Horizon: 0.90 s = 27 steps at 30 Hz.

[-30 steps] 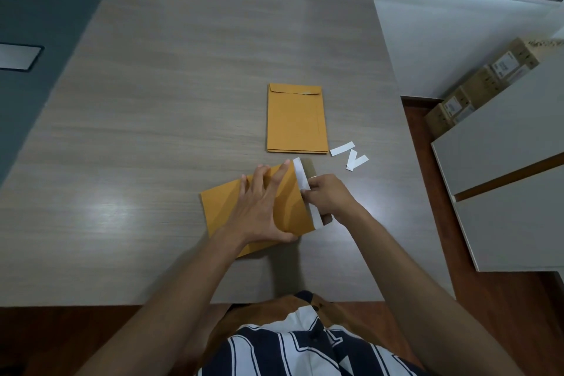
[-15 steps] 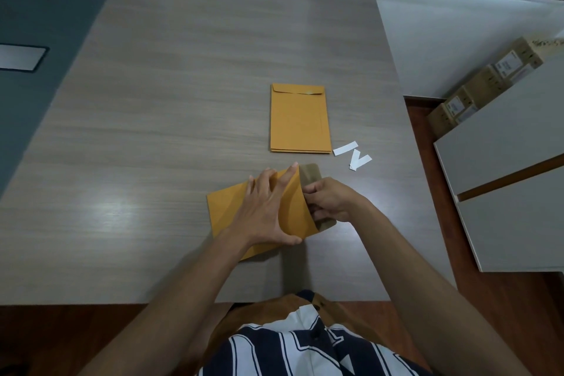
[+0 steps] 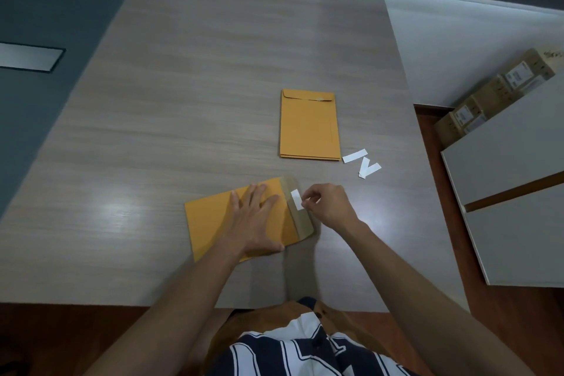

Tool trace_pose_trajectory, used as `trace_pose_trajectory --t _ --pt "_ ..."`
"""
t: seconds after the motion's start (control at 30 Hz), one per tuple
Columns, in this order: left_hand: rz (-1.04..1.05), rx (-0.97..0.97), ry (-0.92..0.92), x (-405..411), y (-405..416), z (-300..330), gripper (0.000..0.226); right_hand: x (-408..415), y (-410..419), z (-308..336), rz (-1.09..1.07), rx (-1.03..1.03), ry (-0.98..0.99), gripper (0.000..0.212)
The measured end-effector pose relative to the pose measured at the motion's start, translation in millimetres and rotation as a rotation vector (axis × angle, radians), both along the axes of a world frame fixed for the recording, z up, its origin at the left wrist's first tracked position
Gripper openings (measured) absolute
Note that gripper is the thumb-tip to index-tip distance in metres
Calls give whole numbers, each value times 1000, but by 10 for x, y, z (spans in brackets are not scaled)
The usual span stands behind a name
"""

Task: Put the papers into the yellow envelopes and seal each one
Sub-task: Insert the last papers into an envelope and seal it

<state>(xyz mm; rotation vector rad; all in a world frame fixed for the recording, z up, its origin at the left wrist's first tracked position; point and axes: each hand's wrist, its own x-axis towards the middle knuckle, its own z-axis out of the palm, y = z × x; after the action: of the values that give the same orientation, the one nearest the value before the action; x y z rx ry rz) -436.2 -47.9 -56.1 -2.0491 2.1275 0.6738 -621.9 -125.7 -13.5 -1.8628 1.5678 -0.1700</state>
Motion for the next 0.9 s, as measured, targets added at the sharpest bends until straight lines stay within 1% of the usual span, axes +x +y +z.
trace_pose_trajectory --t 0.07,0.2,0.27,0.37,0.53,0.8,0.9 --pt "4 6 -8 -17 2 3 120 41 9 -88 31 -42 71 13" --pt "3 -10 -34 -9 -3 2 123 146 -19 -205 121 -93 151 37" --pt "5 -16 -38 -2 -1 -11 123 169 -45 -242 200 -81 209 42" --pt "11 -16 -42 -2 2 -29 123 162 -69 -304 250 -61 259 40" --pt "14 -17 -26 5 5 -40 124 133 -80 -364 248 -102 224 33" --pt "11 -23 -16 6 3 -44 126 162 -149 -381 234 -75 191 33" --pt "9 -16 -24 6 -3 -36 125 159 -147 -396 225 -80 183 29"
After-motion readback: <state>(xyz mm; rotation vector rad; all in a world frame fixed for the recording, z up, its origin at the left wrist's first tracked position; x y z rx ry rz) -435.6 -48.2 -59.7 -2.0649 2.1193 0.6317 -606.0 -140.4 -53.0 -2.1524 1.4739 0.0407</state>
